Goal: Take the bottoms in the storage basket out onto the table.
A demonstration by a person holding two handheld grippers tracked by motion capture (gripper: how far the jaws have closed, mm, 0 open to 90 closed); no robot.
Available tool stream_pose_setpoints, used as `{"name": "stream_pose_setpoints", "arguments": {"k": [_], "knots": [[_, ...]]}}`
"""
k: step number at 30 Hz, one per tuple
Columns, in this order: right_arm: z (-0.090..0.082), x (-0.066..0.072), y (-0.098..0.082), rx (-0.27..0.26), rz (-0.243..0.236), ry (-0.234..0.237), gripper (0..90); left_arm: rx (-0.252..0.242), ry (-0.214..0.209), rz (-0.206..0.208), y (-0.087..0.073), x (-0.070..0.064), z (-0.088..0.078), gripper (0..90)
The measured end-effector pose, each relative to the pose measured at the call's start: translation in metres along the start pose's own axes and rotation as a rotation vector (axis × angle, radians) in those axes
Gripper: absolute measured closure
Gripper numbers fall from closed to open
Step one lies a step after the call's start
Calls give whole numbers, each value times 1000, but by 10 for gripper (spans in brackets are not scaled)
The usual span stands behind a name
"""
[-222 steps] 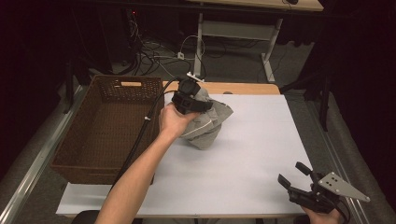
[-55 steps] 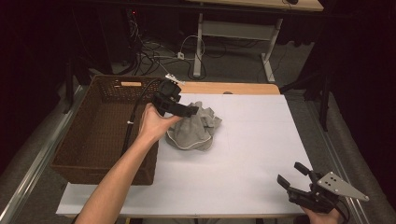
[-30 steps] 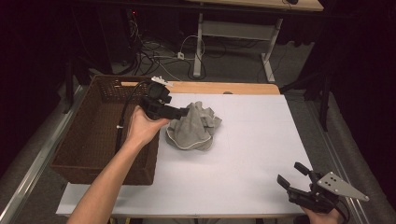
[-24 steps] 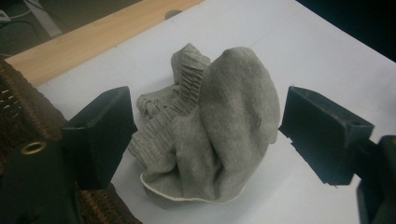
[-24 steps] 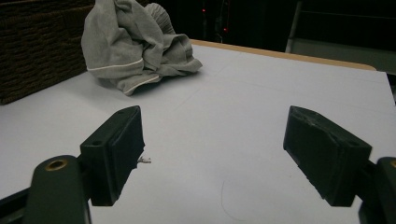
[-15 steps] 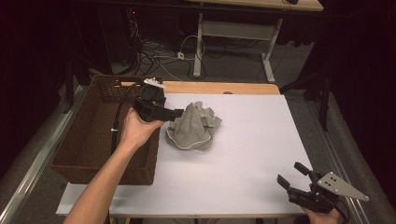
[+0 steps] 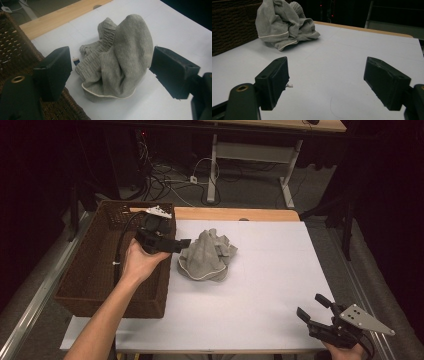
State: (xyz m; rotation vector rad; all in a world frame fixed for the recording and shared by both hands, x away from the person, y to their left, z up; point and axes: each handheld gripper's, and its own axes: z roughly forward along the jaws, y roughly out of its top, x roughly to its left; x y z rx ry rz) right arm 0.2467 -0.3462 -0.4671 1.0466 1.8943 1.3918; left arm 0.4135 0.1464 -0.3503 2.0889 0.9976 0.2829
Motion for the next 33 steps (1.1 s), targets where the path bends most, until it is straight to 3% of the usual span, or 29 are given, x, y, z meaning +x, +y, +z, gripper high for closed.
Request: {"name": "stream_pose_setpoints", "arguments": {"k": [20,33], "knots": [[0,0,0,2,0,0,212,-33,1,-38,-24,9,-18,166],[0,0,0,3,4,2,213,-57,27,-60,-45,16,-34,166]]}}
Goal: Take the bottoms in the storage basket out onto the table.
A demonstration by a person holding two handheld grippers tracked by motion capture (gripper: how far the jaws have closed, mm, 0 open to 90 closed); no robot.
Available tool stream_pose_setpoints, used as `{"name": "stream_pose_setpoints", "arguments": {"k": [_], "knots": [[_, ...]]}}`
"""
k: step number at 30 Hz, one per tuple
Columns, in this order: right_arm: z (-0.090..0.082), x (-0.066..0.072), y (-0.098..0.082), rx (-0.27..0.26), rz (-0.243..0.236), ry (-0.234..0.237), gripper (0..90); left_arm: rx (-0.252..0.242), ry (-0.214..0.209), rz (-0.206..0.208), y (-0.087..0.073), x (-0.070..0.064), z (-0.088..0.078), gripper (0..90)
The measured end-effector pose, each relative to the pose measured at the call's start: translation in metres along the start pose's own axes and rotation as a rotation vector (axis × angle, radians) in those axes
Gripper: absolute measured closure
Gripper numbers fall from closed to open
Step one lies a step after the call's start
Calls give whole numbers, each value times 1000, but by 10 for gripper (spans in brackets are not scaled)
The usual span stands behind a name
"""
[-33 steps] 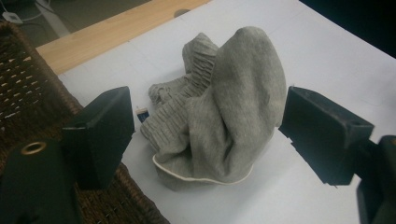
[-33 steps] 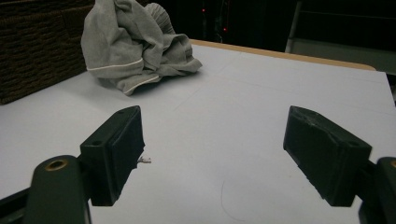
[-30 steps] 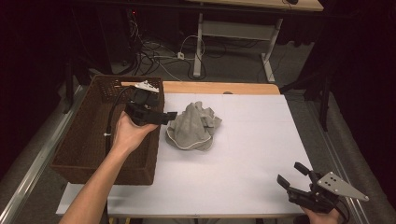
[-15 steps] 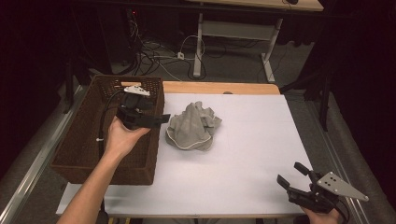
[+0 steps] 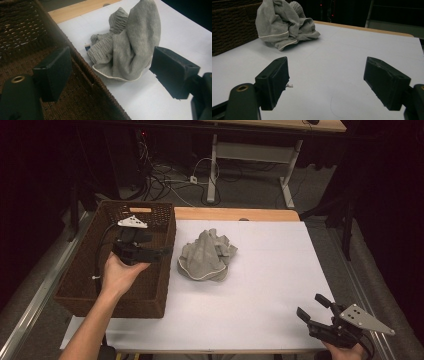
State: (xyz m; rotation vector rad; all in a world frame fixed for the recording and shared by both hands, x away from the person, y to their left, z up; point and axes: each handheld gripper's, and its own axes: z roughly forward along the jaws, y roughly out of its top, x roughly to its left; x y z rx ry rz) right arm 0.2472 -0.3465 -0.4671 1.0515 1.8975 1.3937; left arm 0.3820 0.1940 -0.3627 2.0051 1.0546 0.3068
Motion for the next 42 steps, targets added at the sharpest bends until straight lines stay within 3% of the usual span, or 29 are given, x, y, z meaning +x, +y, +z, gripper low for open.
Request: {"name": "stream_pose_setpoints", "arguments": {"k": [30,42], "knots": [[0,0,0,1,1,-7,212,-79,31,-84,-52,16,-31,166],[0,0,0,1,1,-8,212,-122,55,-99,-74,19,-45,167]]}}
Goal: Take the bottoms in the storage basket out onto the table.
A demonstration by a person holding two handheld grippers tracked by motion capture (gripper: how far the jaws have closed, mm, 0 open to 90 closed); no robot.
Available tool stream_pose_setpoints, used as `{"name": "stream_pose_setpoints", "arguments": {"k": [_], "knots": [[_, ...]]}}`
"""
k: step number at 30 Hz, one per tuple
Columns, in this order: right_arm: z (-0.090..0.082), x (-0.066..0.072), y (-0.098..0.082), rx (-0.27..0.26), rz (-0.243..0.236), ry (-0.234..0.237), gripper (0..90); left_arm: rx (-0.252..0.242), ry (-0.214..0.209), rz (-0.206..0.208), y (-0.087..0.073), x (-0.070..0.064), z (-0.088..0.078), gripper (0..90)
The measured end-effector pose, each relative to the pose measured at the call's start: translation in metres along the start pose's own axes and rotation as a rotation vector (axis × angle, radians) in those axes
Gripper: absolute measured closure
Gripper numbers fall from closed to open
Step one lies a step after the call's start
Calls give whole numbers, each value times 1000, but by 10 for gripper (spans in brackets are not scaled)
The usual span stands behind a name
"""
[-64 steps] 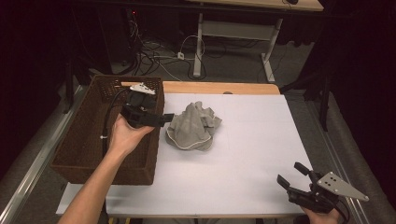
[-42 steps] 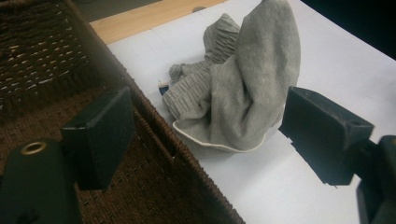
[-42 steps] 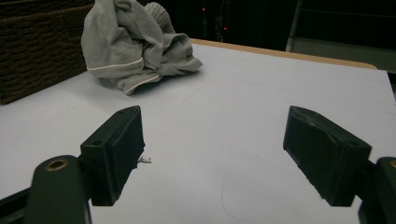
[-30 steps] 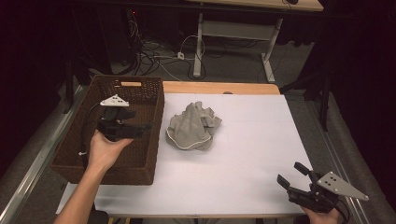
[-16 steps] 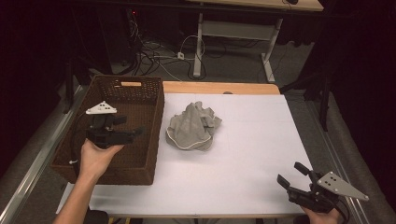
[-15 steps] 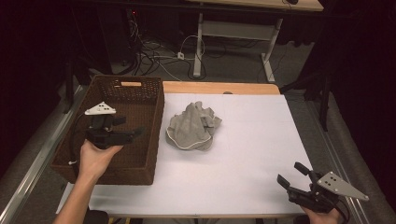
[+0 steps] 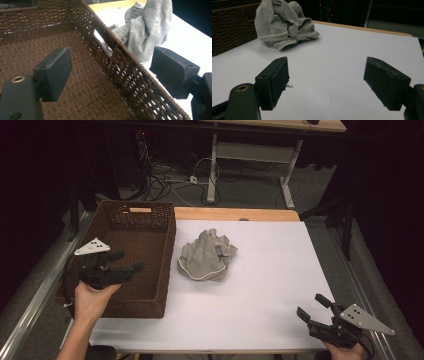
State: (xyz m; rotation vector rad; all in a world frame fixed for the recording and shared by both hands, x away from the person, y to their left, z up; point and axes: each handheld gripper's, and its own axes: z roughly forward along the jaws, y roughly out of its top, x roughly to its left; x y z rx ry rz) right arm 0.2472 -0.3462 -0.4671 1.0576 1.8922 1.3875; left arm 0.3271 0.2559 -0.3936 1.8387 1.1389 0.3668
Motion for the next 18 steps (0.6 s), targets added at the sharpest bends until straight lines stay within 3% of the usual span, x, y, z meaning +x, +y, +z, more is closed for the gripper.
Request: {"name": "stream_pose_setpoints", "arguments": {"k": [18], "knots": [[0,0,0,1,7,-1,212,-86,43,-9,-33,1,-20,167]]}}
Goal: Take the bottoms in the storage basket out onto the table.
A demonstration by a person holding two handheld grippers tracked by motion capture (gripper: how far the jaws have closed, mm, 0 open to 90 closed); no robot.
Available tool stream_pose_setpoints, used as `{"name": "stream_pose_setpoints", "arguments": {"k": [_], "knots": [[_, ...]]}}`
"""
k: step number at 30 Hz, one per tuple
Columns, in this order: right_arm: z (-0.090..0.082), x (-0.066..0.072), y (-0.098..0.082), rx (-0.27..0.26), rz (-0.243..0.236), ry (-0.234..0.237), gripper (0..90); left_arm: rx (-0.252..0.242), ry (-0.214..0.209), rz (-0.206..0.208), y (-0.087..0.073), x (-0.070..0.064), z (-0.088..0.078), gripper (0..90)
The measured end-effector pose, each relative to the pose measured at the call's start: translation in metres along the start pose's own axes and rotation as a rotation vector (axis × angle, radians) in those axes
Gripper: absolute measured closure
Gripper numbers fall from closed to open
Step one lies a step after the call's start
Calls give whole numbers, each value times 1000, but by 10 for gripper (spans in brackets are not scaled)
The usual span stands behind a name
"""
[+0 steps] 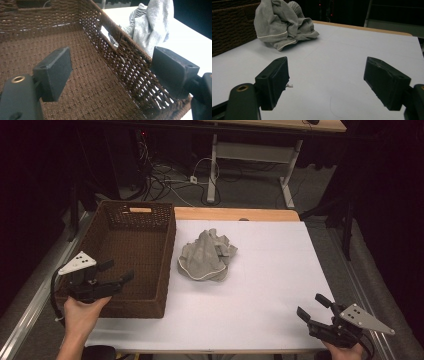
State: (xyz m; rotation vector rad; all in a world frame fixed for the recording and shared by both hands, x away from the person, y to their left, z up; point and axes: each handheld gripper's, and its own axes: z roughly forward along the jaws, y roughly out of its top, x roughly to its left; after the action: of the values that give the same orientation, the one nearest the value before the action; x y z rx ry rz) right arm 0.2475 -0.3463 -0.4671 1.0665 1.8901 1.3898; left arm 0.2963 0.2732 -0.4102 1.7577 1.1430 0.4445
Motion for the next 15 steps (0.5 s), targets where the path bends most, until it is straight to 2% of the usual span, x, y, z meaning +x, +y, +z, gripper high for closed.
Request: {"name": "stream_pose_setpoints", "arguments": {"k": [3,5,15], "knots": [[0,0,0,0,0,-1,212,-11,12,3,-5,0,-3,167],[0,0,0,0,1,-1,213,-9,40,29,-8,-3,-5,167],[0,0,0,1,3,-2,212,-38,42,20,-25,-6,-12,167]]}}
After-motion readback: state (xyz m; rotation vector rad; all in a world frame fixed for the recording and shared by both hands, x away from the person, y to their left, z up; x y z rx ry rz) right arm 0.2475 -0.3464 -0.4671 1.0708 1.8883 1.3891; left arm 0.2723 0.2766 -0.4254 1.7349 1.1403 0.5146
